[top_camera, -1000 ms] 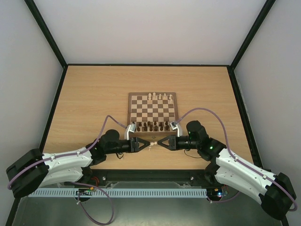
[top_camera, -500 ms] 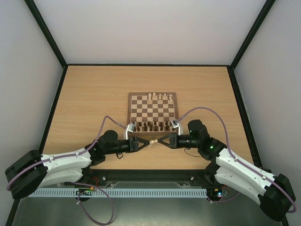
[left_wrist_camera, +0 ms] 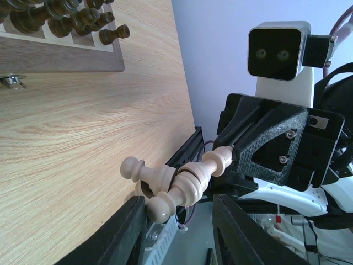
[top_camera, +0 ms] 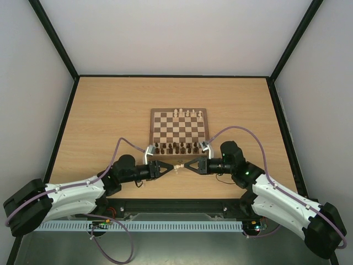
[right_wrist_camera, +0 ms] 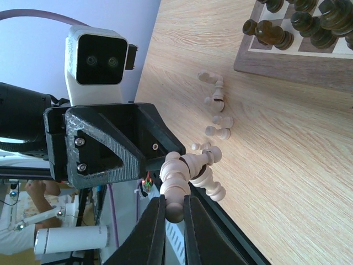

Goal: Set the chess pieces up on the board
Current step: Pick up the chess piece at the center of the board.

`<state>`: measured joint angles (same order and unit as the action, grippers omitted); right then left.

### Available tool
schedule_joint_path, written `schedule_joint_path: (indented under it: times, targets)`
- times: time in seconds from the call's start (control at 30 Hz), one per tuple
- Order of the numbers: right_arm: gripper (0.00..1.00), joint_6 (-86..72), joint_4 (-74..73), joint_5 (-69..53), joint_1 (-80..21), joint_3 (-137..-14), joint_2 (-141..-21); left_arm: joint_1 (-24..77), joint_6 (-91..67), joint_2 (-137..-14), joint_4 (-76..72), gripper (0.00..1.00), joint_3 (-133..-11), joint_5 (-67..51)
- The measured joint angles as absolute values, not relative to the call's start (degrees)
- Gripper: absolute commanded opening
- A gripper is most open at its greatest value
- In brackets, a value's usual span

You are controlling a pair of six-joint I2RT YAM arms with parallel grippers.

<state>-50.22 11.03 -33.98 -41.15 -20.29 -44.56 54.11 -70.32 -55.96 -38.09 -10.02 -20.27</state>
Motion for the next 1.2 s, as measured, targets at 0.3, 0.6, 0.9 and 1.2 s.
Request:
schedule_joint_path:
  times: [0.3,0.6,0.9,1.2]
  targets:
    - [0.01,-50.94,12.40,-34.72,-41.10,-19.94,-44.53,54.11,-71.85,-56.49,-40.27,0.36,-9.41,-20.27]
    - [0.01,-51.62,13.39,-35.57,-41.10,-19.70,-44.36,54.11,-73.01,-56.55,-41.36,0.27,-9.23,-20.12]
    - [0.01,-51.68,13.85,-35.70,-40.95,-19.00,-44.25,54.11,-73.54,-56.60,-41.36,0.17,-8.56,-19.40]
    - [0.01,-51.59,13.58,-35.16,-40.88,-18.94,-44.25,54.11,-73.67,-56.47,-41.01,0.13,-8.56,-18.98]
